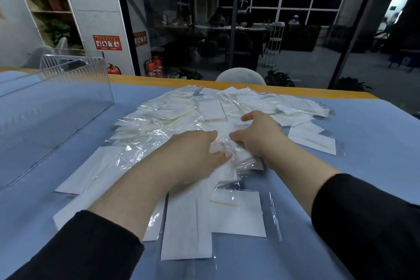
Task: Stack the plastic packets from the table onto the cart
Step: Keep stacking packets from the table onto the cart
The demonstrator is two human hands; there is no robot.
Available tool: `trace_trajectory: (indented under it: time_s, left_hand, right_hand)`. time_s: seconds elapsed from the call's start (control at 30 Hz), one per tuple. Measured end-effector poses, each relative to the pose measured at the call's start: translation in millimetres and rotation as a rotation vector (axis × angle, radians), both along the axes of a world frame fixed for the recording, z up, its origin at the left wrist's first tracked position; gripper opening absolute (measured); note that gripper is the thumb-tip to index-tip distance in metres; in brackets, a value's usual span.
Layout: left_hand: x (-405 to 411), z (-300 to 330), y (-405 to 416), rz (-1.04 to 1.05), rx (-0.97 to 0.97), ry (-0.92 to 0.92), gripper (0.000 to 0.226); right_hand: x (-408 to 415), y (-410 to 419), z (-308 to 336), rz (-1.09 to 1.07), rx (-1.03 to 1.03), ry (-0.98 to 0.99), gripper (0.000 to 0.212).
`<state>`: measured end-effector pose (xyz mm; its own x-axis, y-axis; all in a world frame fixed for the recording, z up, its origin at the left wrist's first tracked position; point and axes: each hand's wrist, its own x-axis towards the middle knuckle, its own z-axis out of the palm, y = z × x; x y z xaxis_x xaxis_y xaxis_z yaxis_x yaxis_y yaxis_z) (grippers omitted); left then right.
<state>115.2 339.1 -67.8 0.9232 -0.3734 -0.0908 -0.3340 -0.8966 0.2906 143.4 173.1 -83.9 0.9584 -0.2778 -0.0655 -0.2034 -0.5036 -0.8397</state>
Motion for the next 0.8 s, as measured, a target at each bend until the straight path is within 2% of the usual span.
trace_trajectory:
  time_s: [0.07, 0.2, 0.3, 0.4, 0.53, 0.63, 0.7, 0.8]
  left_hand:
    - [1.9, -0.1, 1.0, 0.023, -0.104, -0.062, 0.031]
    - [4.4, 3.7, 6.6, 0.159, -0.429, -0.245, 0.039]
    - [3.0, 4.1, 7.2, 0.178, -0.582, -0.355, 0.034]
    - [-2.9, 4.9, 1.6, 0.112, -0.710, -0.406, 0.036]
    - [-24.4, 28.0, -25.9, 0.000, -0.877, -0.333, 0.051]
    - [-38.9, 48.2, -63.2, -0.068, -1.112, -0.243, 0.065]
    - [-43.3, 47.0, -85.1, -0.074, -1.214, -0.227, 0.062]
    - [-41.2, 21.7, -101.8, 0.006, -1.141, -0.221, 0.045]
  right_hand:
    - [0.1, -0.8, -2.0, -0.028, 0.047, -0.046, 0.050]
    - [-16.5, -26.6, 12.0, -0.084, 0.014, -0.207, 0.054]
    - [-43.0, -60.0, 32.0, -0.062, -0.033, -0.313, 0.071]
    - [-72.8, -90.6, 52.9, 0.008, -0.151, -0.392, 0.085]
    - [-107.9, -113.5, 76.4, 0.150, -0.409, -0.381, 0.094]
    - [-119.0, -114.7, 83.3, 0.281, -0.657, -0.303, 0.102]
    - [-119.3, -110.3, 77.8, 0.349, -0.750, -0.278, 0.106]
    - [-115.7, -112.1, 52.9, 0.359, -0.684, -0.303, 0.100]
